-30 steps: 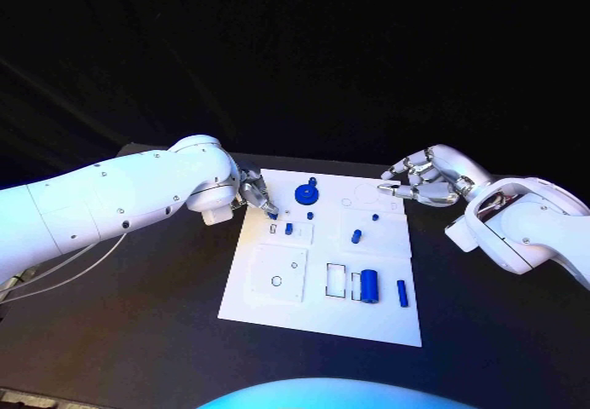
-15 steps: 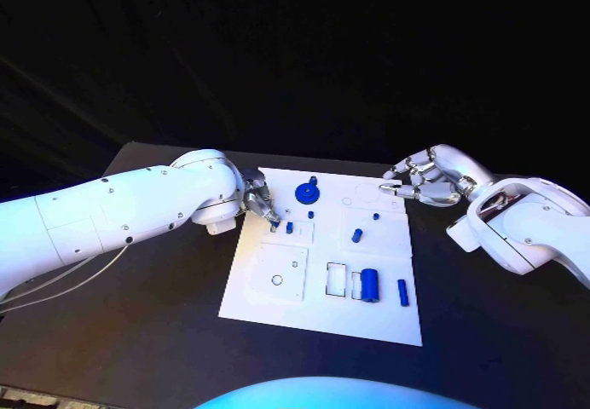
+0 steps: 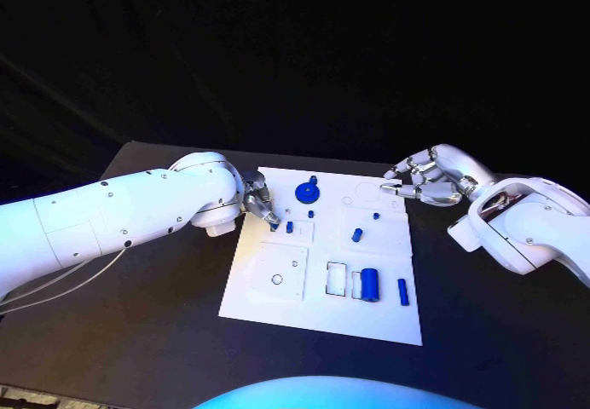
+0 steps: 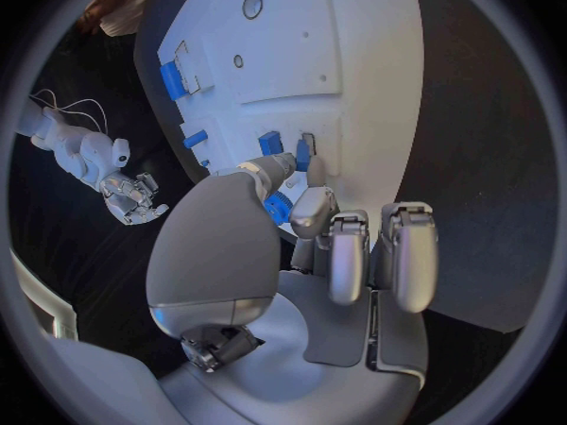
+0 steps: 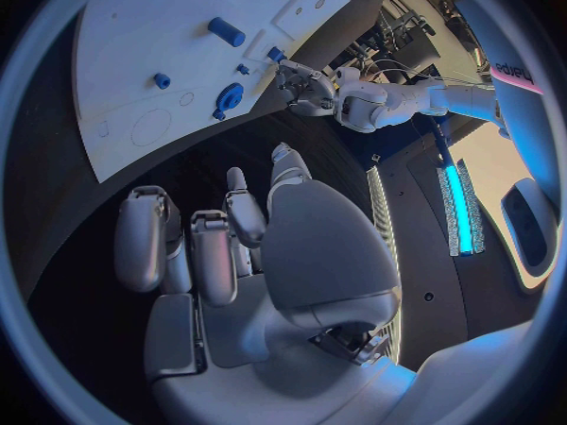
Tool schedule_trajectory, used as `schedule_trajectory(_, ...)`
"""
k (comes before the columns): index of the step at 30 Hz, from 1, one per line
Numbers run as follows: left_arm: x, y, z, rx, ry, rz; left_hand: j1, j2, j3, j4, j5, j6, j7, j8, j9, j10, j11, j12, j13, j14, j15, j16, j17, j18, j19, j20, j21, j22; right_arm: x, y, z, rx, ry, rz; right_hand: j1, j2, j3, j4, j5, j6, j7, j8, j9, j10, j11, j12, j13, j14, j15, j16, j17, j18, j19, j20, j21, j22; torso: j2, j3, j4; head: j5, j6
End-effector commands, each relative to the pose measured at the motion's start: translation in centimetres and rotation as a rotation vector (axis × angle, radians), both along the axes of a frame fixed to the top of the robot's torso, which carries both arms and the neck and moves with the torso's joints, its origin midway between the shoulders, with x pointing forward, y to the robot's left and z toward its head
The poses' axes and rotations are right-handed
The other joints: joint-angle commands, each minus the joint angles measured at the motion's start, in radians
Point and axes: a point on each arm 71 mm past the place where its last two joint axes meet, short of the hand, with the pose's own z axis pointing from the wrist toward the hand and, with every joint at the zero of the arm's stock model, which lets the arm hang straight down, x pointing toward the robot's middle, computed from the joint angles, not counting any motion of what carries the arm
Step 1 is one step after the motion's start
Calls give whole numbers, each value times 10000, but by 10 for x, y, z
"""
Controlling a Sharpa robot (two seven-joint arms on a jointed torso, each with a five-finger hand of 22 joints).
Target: Assemble the parts on the task board
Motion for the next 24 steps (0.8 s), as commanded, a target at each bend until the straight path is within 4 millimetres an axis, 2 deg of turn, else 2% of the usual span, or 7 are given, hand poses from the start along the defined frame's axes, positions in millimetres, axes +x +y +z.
schedule_trajectory(1,-2,0,-2,226,82,-56,-34,-105,1242,-1301,-4,188,-130,68,23,94,2,64,15,1052,-43,25,2628,-150,1055,-52,34,2634,-1,1,0,-76,-42,177,-73,10,-61,-20,33,-73,25,31,13,21,-57,-6,-10,694,-62,-47,1123,173,-3,-32,-52,493,-1,-5,0,18,-11)
schedule_trajectory(24,-5,4,-5,458,355,-72,-181,-129,1254,-1272,1,296,-212,153,112,173,-57,116,65,1052,-82,25,2628,-150,1055,-70,34,2634,-1,1,-1,-82,-23,186,-88,26,-71,-18,58,-77,24,37,12,21,-58,-6,-13,693,-63,-52,1117,174,-3,-33,-58,491,4,1,-8,34,-32)
